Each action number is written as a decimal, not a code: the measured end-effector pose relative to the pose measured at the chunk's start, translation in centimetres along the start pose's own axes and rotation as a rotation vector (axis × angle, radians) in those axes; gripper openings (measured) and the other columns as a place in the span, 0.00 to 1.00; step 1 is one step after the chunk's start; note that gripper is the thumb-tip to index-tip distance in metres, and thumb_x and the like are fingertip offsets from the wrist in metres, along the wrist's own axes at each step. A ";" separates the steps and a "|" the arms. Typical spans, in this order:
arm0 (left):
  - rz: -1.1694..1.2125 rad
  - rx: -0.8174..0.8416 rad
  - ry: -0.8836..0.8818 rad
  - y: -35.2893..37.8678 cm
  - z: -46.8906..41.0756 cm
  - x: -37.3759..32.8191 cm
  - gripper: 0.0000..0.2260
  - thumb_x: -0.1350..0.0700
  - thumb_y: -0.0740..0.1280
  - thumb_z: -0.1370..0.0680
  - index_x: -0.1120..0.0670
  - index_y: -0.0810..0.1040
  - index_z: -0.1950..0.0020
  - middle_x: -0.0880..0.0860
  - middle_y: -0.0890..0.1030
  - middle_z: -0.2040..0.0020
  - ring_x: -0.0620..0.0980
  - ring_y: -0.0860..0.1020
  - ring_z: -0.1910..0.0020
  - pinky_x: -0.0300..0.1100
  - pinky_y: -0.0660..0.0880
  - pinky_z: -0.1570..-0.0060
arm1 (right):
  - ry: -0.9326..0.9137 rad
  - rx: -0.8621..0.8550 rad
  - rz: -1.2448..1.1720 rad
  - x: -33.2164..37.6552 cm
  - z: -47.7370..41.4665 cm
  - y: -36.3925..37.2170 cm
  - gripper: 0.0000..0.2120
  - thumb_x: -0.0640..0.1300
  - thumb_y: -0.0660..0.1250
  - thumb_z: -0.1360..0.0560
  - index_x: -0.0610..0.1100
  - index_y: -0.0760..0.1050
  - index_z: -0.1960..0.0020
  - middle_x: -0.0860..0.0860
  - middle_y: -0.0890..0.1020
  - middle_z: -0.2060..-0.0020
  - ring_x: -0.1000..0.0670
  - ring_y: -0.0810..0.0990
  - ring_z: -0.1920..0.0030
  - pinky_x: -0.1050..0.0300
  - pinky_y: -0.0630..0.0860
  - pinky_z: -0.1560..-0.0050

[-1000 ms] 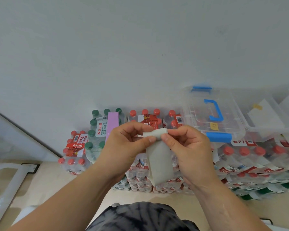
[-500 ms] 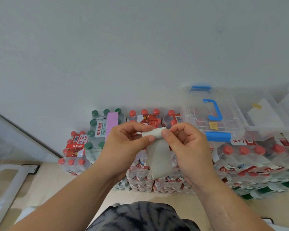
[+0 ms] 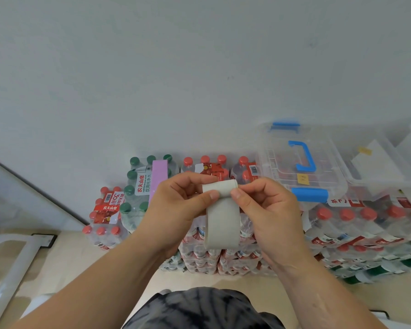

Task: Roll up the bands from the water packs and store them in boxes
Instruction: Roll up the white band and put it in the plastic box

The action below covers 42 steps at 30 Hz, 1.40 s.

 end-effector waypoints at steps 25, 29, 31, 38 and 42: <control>0.007 0.018 0.068 0.0 -0.3 -0.2 0.10 0.63 0.74 0.34 0.57 0.82 0.53 0.54 0.87 0.56 0.48 0.84 0.58 0.36 0.79 0.61 | 0.043 -0.005 -0.070 -0.1 0.0 0.2 0.13 0.48 0.74 0.33 0.39 0.80 0.55 0.48 0.86 0.63 0.52 0.84 0.63 0.57 0.82 0.62; 0.002 0.034 0.056 0.3 -0.3 -0.2 0.10 0.70 0.72 0.31 0.58 0.82 0.54 0.55 0.86 0.56 0.48 0.83 0.61 0.36 0.77 0.65 | 0.006 -0.030 0.014 0.0 -0.1 -0.1 0.09 0.46 0.75 0.31 0.42 0.81 0.56 0.48 0.86 0.63 0.53 0.83 0.62 0.58 0.81 0.60; 0.003 0.048 0.049 0.4 -0.3 -0.3 0.11 0.71 0.72 0.30 0.58 0.82 0.53 0.55 0.86 0.56 0.47 0.83 0.61 0.36 0.77 0.65 | -0.020 -0.045 0.007 0.2 -0.1 -0.3 0.06 0.46 0.75 0.32 0.45 0.81 0.58 0.48 0.86 0.62 0.53 0.83 0.61 0.61 0.81 0.59; -0.011 0.029 -0.005 0.5 -0.2 -0.4 0.09 0.58 0.73 0.31 0.56 0.84 0.52 0.65 0.83 0.56 0.53 0.84 0.60 0.41 0.80 0.64 | -0.040 -0.022 -0.025 0.2 -0.2 -0.3 0.07 0.36 0.75 0.29 0.46 0.81 0.59 0.51 0.86 0.62 0.55 0.84 0.60 0.61 0.81 0.58; -0.015 0.007 0.002 0.0 -0.3 -0.3 0.10 0.57 0.74 0.33 0.55 0.84 0.53 0.68 0.82 0.52 0.54 0.83 0.57 0.41 0.80 0.62 | -0.011 -0.014 -0.046 0.4 -0.1 0.0 0.09 0.44 0.75 0.32 0.41 0.80 0.56 0.49 0.86 0.61 0.53 0.85 0.60 0.62 0.81 0.59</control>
Point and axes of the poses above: each hand's wrist, its own z-axis away from the middle knuckle, its own y-axis out of the palm, x = y × z, the point moved 7 cm from there along -z, towards the middle knuckle
